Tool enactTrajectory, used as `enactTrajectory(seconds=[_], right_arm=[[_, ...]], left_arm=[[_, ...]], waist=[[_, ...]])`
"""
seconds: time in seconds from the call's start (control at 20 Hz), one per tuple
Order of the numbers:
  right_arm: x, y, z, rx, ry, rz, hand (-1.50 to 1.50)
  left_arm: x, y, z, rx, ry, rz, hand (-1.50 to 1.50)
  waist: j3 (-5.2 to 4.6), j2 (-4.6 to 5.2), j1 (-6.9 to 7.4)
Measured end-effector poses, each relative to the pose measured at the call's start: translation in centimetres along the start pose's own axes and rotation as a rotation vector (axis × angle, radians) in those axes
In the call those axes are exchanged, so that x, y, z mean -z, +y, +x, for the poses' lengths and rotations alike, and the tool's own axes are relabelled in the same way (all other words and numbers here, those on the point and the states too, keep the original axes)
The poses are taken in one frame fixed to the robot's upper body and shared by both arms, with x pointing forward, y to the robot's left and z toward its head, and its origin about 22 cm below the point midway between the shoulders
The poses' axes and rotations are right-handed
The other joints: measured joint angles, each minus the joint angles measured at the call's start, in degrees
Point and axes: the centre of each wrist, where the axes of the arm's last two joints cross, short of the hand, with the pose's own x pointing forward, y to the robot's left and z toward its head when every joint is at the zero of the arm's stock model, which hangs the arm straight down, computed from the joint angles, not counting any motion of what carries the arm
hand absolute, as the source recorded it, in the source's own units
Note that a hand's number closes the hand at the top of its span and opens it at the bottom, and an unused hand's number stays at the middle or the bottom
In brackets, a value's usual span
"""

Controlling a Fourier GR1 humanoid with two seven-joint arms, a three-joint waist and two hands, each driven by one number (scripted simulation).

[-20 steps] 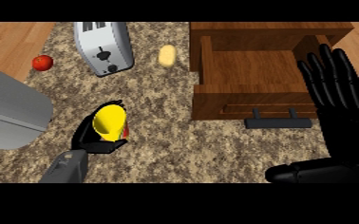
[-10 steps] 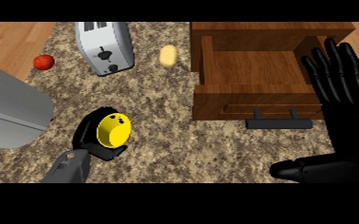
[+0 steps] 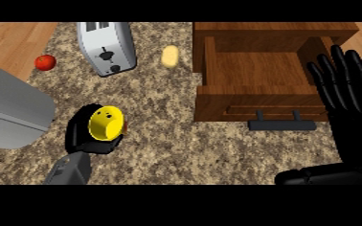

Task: Pick up the cup, place it into the drawer and close the drawer

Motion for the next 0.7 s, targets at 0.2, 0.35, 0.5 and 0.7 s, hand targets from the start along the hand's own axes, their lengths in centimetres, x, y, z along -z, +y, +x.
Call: enactTrajectory(seconds=[0.2, 0.35, 0.5, 0.7], right_arm=[[-0.1, -0.3, -0.3, 0.0, 0.008, -0.01, -1.5], [-0.2, -0.5, -0.4, -0.001, 0.005, -0.012, -1.5], [-0.6, -0.4, -0.2, -0.005, 0.01, -0.014, -1.5], [-0.6, -0.4, -0.4, -0.005, 0.018, -0.014, -1.5]], left_arm=[[1.0, -1.2, 1.1, -0.032, -0.071, -0.006, 1.5], [2.5, -2.6, 2.3, -0.04, -0.111, -0.06, 1.5], [3.2, -4.7, 3.6, -0.053, -0.124, -0.124, 1.5], [5.9, -6.7, 6.9, -0.077, -0.144, -0.182, 1.5]], waist=[[0.06, -0.15, 0.4], [0.07, -0.16, 0.38], [0.07, -0.21, 0.41], [0.07, -0.19, 0.37]])
